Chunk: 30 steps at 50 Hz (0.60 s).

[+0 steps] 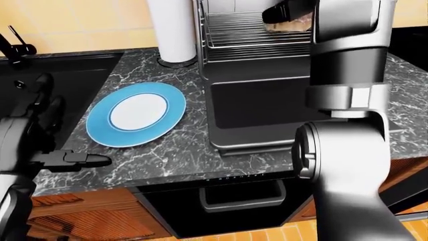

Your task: Pick the scone from the top rack and place it on the plate on the counter.

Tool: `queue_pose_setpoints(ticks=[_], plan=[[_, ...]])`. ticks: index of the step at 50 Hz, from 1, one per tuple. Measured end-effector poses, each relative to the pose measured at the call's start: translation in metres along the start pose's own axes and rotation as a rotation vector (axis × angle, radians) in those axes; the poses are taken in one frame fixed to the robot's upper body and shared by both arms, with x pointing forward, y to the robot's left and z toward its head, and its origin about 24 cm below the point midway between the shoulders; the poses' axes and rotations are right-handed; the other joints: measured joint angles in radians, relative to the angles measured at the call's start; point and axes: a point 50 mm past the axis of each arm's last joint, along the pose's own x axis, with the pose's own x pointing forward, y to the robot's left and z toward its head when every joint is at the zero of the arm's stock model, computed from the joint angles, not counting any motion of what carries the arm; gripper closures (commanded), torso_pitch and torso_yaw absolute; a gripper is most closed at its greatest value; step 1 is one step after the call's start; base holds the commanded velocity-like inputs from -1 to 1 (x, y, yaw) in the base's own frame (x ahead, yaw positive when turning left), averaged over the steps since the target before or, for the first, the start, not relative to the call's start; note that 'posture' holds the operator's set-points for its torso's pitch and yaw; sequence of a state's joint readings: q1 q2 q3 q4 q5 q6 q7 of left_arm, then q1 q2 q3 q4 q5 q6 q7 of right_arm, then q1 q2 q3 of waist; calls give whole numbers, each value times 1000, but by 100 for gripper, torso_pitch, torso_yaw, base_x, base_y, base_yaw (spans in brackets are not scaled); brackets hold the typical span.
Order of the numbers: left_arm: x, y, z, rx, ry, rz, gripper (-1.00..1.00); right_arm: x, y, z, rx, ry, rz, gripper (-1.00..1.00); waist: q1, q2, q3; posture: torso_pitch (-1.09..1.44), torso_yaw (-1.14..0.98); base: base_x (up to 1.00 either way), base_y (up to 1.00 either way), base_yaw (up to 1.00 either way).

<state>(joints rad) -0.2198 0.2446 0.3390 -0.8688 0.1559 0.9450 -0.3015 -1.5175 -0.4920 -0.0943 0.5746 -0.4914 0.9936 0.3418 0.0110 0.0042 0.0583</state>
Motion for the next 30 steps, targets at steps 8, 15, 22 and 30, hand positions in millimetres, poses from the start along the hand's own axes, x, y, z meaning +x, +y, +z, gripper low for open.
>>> queue_pose_setpoints(ticks=[8, 15, 22, 30], plan=[[0, 1, 3, 0, -4, 1, -100, -8, -3, 8, 5, -26, -1, 100, -3, 1, 0, 0, 0, 0, 0, 0], [0, 0, 2, 3, -1, -6, -100, -20, -4, 16, 8, -60, 13, 100, -5, 6, 3, 0, 0, 0, 0, 0], [1, -2, 2, -7, -11, -11, -100, -44, 0, 29, -8, -147, 69, 100, -7, 6, 4, 0, 0, 0, 0, 0], [0, -2, -1, -15, -2, -7, -100, -62, 2, 37, -2, -207, 119, 100, 0, 7, 5, 0, 4, 0, 0, 0]])
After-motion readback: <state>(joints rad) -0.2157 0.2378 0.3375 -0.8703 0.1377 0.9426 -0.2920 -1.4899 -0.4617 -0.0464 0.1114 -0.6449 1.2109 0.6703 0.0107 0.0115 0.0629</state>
